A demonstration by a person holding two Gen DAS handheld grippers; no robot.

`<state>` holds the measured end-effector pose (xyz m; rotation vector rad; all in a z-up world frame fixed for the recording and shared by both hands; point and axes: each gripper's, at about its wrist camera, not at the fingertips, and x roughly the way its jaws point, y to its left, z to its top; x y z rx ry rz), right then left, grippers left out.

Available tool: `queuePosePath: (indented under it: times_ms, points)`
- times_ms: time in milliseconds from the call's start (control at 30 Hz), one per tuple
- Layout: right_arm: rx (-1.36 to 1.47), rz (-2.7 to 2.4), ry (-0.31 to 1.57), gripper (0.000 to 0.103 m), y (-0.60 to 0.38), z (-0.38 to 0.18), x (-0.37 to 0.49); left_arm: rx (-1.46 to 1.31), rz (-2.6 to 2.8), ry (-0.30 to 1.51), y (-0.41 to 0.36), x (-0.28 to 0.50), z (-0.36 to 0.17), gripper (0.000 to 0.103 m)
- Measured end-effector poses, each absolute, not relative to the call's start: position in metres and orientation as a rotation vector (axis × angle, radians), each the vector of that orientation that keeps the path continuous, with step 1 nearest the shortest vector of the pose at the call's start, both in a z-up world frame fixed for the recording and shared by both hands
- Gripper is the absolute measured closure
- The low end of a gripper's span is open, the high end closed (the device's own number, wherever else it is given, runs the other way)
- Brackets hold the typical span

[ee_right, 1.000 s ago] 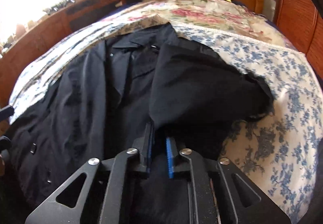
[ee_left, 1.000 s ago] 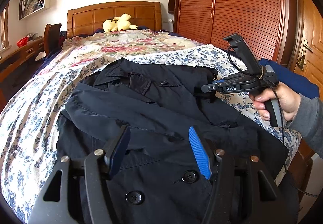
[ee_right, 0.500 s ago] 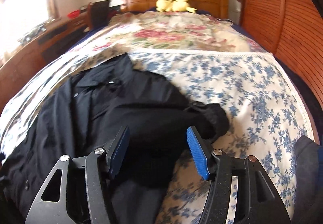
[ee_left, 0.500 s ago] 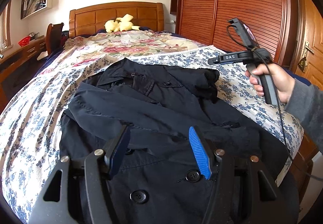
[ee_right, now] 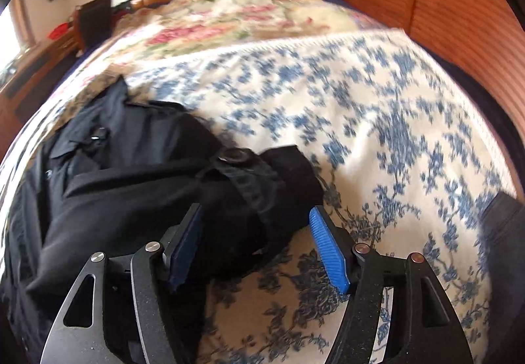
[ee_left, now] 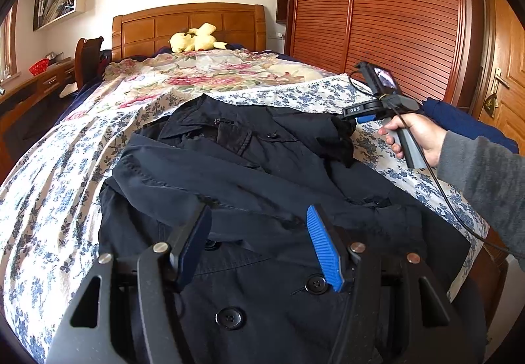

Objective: Fold large clothes

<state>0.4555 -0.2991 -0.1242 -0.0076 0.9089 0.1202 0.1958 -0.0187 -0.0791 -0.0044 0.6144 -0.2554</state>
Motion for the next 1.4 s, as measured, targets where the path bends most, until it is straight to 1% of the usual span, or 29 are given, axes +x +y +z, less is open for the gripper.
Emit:
queuePosePath:
  times_ms: [200,367,400,433,467,533,733,1067,1233,1400]
  points:
    - [0.114,0.115,1.006,0.034,-0.315,-0.157,0.471,-0.007,-0.244,0.614,-0.015,0.197,-0.079,0.043]
    - [0.149,0.122,0.996,0.034,-0.317,-0.163,0.469,-0.004,-0.238,0.615,-0.014,0.196,-0.080,0.043]
    - [0.146,0.127,0.993,0.045,-0.317,-0.163,0.469,-0.003,-0.238,0.614,-0.014,0.196,-0.080,0.043]
    - [0.136,0.147,0.985,0.077,-0.315,-0.162,0.467,-0.001,-0.238,0.612,-0.014,0.195,-0.079,0.043]
    - [0.098,0.157,0.976,0.086,-0.312,-0.160,0.466,0.001,-0.237,0.611,-0.015,0.194,-0.079,0.043]
    - [0.038,0.167,0.939,0.094,-0.306,-0.153,0.460,0.003,-0.234,0.607,-0.013,0.193,-0.078,0.043]
    - [-0.010,0.199,0.786,0.097,-0.296,-0.100,0.429,-0.012,-0.217,0.593,-0.002,0.187,-0.075,0.043]
    - [-0.157,0.398,0.588,0.098,-0.219,0.003,0.360,-0.026,-0.195,0.562,0.014,0.174,-0.068,0.043]
    - [-0.201,0.517,0.552,0.098,-0.170,0.021,0.321,-0.036,-0.168,0.548,0.028,0.167,-0.065,0.043]
    - [-0.236,0.621,0.579,0.096,-0.129,0.010,0.281,-0.050,-0.134,0.540,0.045,0.160,-0.065,0.043]
